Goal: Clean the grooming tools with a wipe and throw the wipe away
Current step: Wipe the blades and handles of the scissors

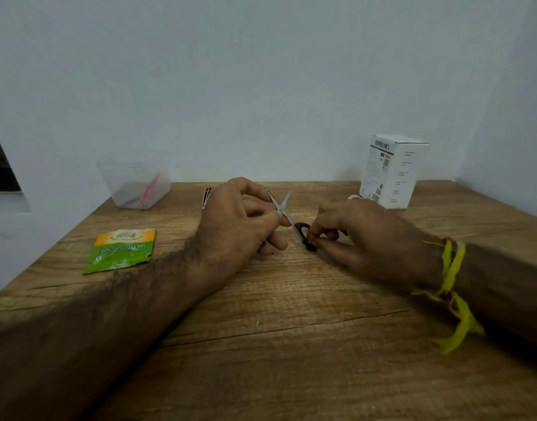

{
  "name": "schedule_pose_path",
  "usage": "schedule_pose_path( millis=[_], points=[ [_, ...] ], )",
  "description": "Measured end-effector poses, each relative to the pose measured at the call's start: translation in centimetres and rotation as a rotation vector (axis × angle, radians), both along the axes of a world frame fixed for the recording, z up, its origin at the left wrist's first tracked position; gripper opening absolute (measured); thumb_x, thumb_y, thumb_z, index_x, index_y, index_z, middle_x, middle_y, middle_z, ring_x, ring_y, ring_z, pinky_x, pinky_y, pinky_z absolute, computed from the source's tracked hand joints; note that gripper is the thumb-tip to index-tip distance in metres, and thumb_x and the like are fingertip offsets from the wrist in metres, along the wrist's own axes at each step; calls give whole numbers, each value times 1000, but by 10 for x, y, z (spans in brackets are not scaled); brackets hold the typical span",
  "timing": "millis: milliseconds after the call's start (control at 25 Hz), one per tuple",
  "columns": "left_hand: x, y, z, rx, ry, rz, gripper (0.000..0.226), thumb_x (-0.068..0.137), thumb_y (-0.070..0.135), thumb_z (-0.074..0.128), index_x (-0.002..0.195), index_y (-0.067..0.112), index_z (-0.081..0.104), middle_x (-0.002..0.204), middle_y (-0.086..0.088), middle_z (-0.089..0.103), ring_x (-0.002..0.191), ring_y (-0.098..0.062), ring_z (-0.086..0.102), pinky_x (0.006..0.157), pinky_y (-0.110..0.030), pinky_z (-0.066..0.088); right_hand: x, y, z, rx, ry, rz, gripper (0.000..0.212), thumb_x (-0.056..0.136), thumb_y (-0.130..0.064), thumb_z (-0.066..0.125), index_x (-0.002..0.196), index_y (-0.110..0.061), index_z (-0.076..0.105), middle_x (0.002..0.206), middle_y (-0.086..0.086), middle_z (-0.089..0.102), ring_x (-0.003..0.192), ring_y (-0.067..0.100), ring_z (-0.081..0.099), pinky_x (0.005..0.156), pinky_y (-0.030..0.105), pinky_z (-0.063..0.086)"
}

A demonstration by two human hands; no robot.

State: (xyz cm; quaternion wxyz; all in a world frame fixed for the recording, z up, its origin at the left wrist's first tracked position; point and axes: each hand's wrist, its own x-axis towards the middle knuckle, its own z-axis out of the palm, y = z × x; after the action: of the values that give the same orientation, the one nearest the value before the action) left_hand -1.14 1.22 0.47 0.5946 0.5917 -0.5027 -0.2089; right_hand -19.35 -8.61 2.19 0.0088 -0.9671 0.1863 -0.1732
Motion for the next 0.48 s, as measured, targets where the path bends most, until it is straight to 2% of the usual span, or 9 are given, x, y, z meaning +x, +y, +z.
schedule_pose_path(
  millis=[80, 200, 280, 360, 480],
  points=[
    [2, -2, -1, -6, -30, -28, 21, 91, -6, 64, 106, 5, 54, 79, -5, 78, 52, -23, 71, 42, -24, 50, -2, -2, 8, -189, 97, 96, 11, 93, -25, 64, 100, -26, 72, 83, -15, 56, 76, 6, 52, 71, 37, 47],
    [3, -2, -1, -16, -74, -68, 20, 90, -6, 64, 104, 6, 55, 79, -6, 78, 47, -20, 66, 42, -24, 48, -6, -7, 17, -511, 119, 259, 11, 88, -20, 68, 96, -21, 75, 84, 0, 65, 71, 23, 62, 62, 38, 48],
    [5, -1, -1, -16, -85, -81, 20, 90, -6, 65, 103, 6, 56, 78, -5, 78, 45, -19, 64, 40, -23, 46, -5, -7, 21, -675, 123, 297, 13, 84, -18, 70, 96, -20, 76, 83, 4, 66, 70, 26, 63, 63, 40, 49],
    [7, -1, 1, -20, -80, -93, 20, 89, -6, 66, 103, 5, 56, 79, -6, 78, 45, -19, 64, 39, -23, 46, -3, -5, 20, -732, 132, 311, 16, 83, -15, 74, 98, -20, 75, 84, 5, 66, 71, 26, 63, 67, 40, 50],
    [6, 0, 2, -20, -79, -116, 21, 88, -6, 67, 103, 4, 56, 80, -6, 78, 45, -19, 65, 39, -23, 46, -6, -1, 18, -647, 146, 290, 12, 86, -21, 70, 96, -21, 76, 82, 1, 66, 71, 25, 63, 69, 38, 48]
  ],
)
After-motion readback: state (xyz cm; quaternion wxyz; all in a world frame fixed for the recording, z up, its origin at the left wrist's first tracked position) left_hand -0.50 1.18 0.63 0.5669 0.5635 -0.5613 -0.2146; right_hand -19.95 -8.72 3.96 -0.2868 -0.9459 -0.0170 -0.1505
